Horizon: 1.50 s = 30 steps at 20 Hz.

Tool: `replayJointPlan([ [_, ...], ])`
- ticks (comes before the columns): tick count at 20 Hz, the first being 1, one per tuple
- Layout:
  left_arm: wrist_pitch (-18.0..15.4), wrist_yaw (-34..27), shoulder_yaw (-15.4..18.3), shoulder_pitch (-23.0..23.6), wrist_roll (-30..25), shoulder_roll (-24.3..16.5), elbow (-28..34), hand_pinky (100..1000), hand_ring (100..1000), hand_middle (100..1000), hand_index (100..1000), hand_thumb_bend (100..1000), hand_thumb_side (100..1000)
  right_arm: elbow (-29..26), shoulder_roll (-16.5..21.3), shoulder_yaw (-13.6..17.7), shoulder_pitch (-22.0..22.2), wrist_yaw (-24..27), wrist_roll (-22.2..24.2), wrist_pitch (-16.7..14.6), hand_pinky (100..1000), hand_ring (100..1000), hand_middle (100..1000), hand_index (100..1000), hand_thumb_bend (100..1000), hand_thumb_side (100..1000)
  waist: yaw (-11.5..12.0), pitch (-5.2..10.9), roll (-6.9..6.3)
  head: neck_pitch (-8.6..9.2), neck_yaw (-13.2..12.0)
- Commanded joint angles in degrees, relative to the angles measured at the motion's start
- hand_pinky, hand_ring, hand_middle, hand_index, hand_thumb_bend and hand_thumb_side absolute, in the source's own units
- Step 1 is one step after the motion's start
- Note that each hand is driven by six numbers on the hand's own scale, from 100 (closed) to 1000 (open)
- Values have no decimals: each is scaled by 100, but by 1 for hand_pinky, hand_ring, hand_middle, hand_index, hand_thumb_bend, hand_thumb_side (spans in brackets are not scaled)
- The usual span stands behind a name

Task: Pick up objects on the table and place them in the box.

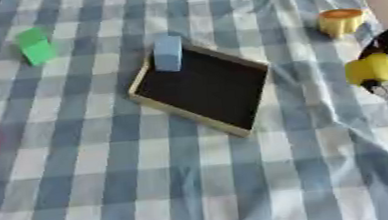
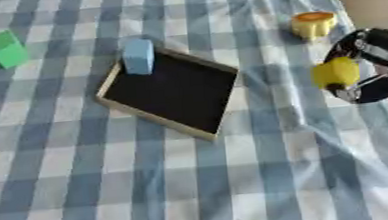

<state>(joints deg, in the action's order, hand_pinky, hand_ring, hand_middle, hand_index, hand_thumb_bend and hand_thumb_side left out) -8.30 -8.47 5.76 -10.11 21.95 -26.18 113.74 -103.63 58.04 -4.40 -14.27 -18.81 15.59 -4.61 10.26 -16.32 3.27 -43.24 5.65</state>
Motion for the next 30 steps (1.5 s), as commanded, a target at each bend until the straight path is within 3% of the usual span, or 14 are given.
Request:
replayJointPlan([
  [1,-7,-16,6,-57,-24,-107,85,894,804,761,854,100,614,-864,442,112,-343,208,169,98,735,710,546,670,233,100,14,29,-57,38,20],
  [7,16,-57,-43,-87,-84,-99,85,895,804,762,853,100,619,-1093,251,-554,-1651,728,749,149,735,709,542,666,203,100,105,60,-22,29,118],
  [12,29,-77,-55,-86,-107,-96,85,896,804,762,853,100,620,-1069,-130,-1035,-2222,641,1179,486,734,709,543,666,200,100,142,75,-13,15,123],
  [16,38,-91,-66,-82,-125,-85,85,896,804,762,853,100,623,-710,-435,-1370,-2544,460,1452,614,743,716,552,672,208,100,147,88,-17,17,142],
  [23,62,-108,-94,-71,-152,-56,85,897,805,763,853,100,631,-14,-972,-1896,-2906,71,1751,498,748,722,564,678,215,100,158,88,-20,5,165],
  [30,74,-117,-110,-67,-174,-40,85,897,805,763,853,100,633,682,-1488,-2275,-3106,-667,1749,353,762,742,604,705,297,100,187,81,-17,-9,175],
])
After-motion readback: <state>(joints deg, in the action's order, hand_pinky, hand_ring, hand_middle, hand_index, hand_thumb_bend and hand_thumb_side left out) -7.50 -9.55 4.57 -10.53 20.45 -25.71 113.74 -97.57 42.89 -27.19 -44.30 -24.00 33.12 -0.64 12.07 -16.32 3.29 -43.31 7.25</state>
